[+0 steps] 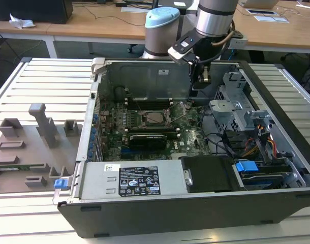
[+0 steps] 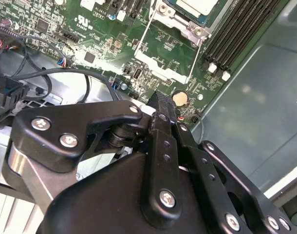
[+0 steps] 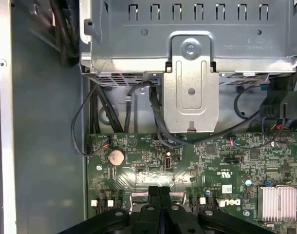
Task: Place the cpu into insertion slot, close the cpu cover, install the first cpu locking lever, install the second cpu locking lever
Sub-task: 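Close the cpu cover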
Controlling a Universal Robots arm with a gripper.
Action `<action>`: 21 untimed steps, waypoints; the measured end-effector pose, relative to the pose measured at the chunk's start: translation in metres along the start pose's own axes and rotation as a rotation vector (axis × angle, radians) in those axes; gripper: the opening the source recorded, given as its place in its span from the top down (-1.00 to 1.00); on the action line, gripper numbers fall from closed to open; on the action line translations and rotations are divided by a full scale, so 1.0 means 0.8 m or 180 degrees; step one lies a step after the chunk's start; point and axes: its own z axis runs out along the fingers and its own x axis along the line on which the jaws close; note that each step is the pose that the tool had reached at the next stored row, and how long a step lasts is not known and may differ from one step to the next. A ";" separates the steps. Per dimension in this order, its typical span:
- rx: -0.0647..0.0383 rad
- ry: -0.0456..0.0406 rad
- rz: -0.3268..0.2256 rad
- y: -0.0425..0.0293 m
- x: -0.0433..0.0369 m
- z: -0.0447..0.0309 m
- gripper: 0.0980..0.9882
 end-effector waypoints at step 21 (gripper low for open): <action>0.0003 -0.0003 -0.0001 0.0053 0.002 0.0405 0.98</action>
